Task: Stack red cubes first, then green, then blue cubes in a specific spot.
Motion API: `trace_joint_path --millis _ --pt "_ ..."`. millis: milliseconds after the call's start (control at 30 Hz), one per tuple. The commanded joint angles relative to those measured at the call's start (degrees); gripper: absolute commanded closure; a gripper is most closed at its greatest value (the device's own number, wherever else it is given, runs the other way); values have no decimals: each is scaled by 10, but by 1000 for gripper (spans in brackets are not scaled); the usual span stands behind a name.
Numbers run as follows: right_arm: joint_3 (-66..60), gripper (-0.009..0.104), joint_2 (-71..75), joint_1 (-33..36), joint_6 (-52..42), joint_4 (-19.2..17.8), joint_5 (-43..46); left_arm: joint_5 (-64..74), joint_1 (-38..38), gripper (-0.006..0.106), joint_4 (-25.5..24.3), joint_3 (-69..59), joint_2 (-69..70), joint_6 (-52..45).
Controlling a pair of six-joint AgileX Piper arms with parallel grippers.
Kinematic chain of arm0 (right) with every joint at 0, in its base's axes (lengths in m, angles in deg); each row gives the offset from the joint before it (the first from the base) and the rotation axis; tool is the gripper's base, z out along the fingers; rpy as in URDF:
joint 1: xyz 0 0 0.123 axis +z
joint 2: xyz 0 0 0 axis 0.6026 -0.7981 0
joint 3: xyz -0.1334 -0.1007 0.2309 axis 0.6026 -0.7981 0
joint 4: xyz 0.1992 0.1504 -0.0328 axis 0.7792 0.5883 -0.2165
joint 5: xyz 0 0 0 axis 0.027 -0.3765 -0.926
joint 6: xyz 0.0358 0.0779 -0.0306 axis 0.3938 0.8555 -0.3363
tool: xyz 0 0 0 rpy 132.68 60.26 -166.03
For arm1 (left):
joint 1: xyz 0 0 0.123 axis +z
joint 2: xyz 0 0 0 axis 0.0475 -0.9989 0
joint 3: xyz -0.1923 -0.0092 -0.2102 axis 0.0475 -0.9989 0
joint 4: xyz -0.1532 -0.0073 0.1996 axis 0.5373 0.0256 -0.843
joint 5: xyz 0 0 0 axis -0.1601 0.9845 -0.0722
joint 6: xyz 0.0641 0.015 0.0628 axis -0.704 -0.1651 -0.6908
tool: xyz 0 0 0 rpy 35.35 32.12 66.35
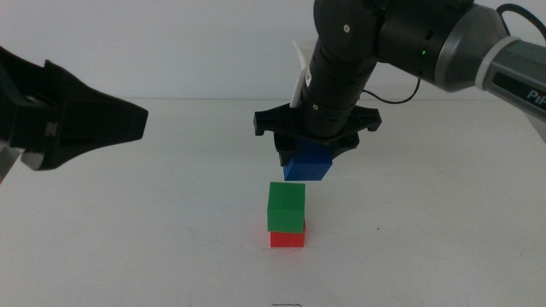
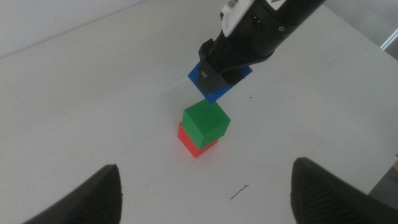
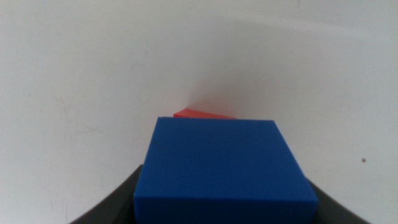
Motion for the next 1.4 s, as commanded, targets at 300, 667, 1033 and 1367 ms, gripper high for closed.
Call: trace_joint_path --millis 300,667,1033,1367 --pt "22 96 35 0 13 10 -40 -31 1 8 29 14 3 1" --pt "22 96 23 26 64 -4 -40 -31 1 8 29 14 3 1" --pt "22 96 4 41 88 -2 -40 -31 1 8 29 14 3 1" --pt "21 96 -1 41 104 -10 -40 -31 1 8 29 14 3 1"
